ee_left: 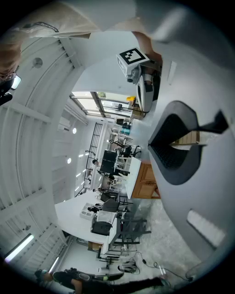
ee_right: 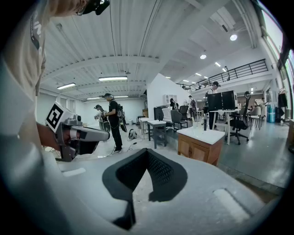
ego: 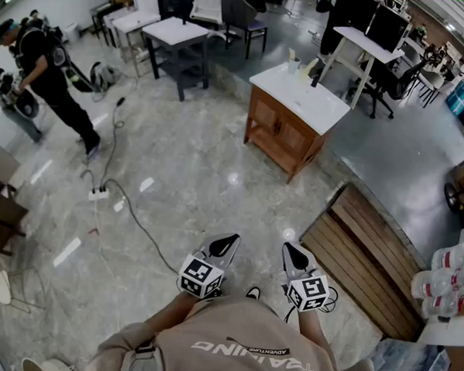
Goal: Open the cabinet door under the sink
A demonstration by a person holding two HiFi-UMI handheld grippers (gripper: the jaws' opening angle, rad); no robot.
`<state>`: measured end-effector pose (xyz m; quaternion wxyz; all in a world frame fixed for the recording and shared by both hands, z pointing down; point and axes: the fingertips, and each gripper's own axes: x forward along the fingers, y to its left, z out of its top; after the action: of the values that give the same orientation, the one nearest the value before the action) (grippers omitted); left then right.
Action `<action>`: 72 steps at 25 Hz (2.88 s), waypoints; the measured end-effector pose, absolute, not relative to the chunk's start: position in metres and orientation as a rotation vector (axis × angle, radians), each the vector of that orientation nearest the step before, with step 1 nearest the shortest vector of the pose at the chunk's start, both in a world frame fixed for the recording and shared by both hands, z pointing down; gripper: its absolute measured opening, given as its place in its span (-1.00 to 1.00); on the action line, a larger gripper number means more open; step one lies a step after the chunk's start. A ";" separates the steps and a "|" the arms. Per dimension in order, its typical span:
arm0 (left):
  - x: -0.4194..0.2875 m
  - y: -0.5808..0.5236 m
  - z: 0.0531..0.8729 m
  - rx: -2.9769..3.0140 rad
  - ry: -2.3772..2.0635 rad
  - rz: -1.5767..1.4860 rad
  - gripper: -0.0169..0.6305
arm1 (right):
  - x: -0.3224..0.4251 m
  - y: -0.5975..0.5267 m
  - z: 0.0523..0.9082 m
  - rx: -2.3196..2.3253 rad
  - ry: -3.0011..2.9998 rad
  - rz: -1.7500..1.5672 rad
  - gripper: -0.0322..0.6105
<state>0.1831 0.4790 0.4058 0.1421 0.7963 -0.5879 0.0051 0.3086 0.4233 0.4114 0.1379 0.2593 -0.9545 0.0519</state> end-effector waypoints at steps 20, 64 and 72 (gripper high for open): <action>0.137 0.479 0.412 2.347 -1.604 -0.013 -0.90 | 0.254 0.442 0.414 0.797 -2.732 0.156 -0.89; 0.057 0.203 0.390 2.204 -1.821 0.084 -0.89 | 0.159 0.164 0.459 0.458 -2.752 0.270 -0.89; 0.004 0.145 0.411 2.292 -1.729 0.110 -0.89 | 0.107 0.104 0.447 0.615 -2.739 0.213 -0.89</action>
<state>0.0041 0.1445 0.4112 0.1338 0.7906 -0.5963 0.0380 0.1073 0.1045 0.4471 0.1625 0.2156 -0.9600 0.0747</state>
